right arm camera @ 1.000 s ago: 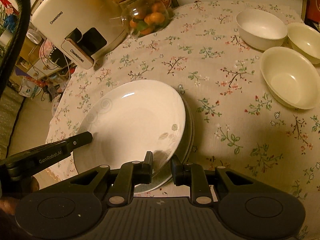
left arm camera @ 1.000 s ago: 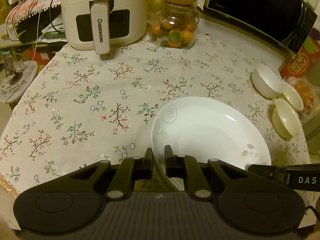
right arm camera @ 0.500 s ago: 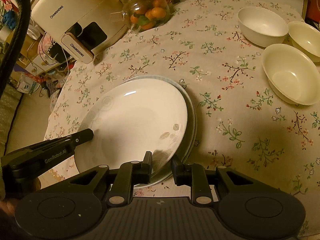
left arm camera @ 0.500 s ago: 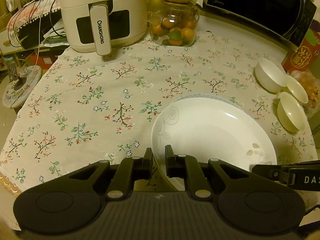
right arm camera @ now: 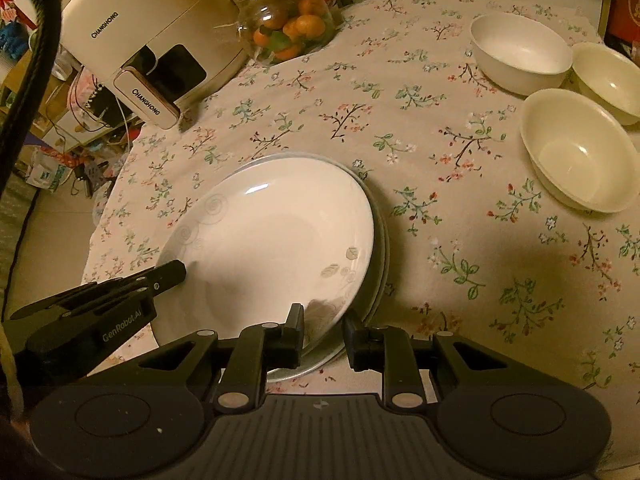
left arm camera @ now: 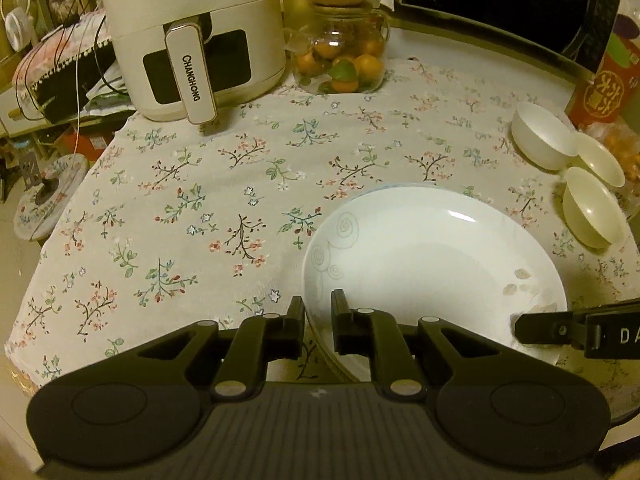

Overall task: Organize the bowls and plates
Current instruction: 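Carry the held white plates over the tablecloth with both tools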

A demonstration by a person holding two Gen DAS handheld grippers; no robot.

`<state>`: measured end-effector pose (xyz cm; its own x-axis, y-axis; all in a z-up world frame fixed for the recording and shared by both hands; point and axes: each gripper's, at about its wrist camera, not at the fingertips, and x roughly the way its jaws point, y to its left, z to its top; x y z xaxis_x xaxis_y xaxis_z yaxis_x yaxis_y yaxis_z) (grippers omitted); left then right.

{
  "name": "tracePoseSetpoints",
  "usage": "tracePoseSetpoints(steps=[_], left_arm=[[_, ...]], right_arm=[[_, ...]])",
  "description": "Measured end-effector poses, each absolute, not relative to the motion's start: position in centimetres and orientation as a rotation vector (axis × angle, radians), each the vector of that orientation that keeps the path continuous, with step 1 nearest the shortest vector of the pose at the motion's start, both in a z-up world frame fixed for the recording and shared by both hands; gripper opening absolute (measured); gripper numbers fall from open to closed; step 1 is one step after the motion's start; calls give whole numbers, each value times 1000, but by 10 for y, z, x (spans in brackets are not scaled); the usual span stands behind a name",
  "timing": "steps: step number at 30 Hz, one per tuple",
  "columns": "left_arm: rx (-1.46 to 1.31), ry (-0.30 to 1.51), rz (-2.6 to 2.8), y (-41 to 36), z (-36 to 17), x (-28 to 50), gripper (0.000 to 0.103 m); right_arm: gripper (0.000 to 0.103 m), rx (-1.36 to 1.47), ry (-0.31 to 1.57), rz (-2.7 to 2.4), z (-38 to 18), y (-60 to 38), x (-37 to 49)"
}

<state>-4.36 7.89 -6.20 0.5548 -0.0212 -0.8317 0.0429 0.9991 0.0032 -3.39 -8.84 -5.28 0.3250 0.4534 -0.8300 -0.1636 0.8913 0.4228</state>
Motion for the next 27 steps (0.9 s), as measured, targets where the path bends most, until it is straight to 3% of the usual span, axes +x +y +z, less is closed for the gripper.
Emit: tracePoseSetpoints(steps=[27], left_arm=[[152,954,-1,61,-71,-49,12]], right_arm=[[20,87,1068,375,-50,-71,-39]])
